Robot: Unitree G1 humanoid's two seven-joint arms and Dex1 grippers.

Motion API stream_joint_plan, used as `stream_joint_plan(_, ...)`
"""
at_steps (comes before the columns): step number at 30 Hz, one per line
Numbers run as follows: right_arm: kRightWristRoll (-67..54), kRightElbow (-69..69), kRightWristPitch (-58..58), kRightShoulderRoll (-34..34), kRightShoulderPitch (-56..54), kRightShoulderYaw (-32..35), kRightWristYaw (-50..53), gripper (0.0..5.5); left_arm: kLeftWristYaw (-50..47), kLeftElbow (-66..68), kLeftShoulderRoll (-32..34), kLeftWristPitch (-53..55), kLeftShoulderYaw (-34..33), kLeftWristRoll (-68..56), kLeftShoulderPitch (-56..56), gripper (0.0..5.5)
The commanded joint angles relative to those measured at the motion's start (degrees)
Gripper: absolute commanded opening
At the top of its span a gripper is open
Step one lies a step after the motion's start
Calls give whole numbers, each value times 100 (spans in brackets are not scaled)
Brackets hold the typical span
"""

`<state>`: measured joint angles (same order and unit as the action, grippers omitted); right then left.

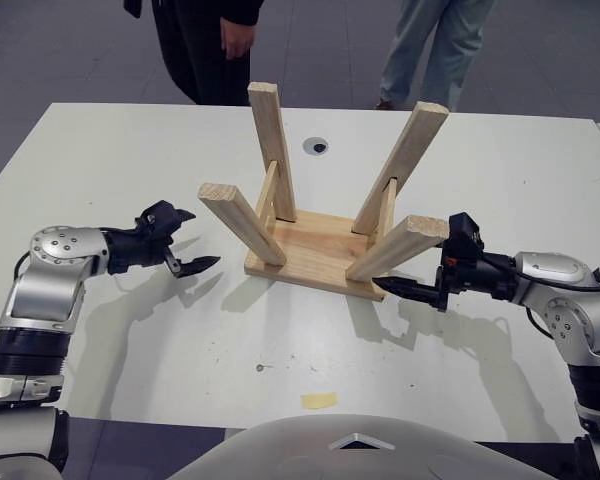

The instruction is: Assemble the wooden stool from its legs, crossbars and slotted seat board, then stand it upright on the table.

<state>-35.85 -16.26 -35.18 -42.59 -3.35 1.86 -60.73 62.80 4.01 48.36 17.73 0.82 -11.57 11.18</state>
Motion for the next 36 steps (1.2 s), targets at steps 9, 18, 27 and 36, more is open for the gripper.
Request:
stream_joint_plan(9, 117, 162, 44, -61, -162, -26, -118, 540, 607, -854, 165, 596, -102, -715, 64, 537)
stream_joint_plan(18, -130, -45, -145, 35, -48, 55, -53, 540, 598, -1449, -129, 1005, 208, -1118, 330, 537)
stream_joint_plan(27, -295, 141, -330, 184, 92, -48, -24, 416, 536, -959, -675, 999, 669, -1100, 458, 445)
stream_joint_plan(36, -571, 380, -635, 463, -215, -180, -120, 272, 819, -702, -846, 1402, 821, -1383, 526, 294)
